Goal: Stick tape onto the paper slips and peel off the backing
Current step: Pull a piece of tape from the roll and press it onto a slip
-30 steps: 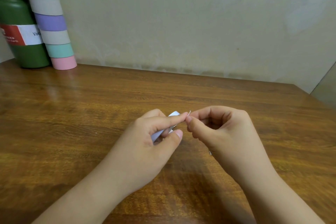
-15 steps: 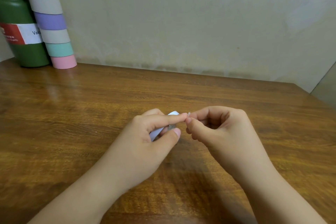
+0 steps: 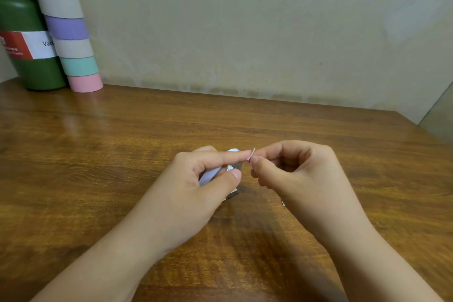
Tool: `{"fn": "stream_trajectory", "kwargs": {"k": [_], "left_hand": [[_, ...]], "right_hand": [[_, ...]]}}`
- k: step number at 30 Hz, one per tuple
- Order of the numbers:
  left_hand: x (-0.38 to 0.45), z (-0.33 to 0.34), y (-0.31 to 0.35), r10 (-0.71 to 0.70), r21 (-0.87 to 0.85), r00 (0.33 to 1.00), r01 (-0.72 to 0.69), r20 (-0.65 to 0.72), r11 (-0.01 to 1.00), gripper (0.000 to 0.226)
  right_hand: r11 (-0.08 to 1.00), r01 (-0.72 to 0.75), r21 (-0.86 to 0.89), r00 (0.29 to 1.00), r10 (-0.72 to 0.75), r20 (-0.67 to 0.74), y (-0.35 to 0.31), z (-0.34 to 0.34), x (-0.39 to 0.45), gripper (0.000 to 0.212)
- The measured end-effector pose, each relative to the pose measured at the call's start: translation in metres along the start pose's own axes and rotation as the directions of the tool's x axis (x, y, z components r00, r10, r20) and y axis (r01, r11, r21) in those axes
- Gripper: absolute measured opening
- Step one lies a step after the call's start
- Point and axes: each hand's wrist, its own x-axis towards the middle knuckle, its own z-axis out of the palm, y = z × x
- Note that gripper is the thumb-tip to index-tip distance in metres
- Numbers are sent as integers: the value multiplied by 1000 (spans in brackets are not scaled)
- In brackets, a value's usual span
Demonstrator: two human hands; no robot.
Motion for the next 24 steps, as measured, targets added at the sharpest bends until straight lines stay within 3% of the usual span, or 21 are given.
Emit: {"fn": "stream_trajectory", "kwargs": {"k": [13,21,24], "left_hand": [[-3,3,2,100,262,995,-94,-9,961,32],[-2,0,2,41,109,999,-41,-3,993,25],[-1,-1,-1,14,54,1000,-14,5,998,32]], "right_hand": [[1000,-21,-14,1000,21,-2,4,1,1,10],[999,-34,43,999,33,29,-1,-1,0,10],[999,-22,36,999,21,29,-1,0,0,11]]}}
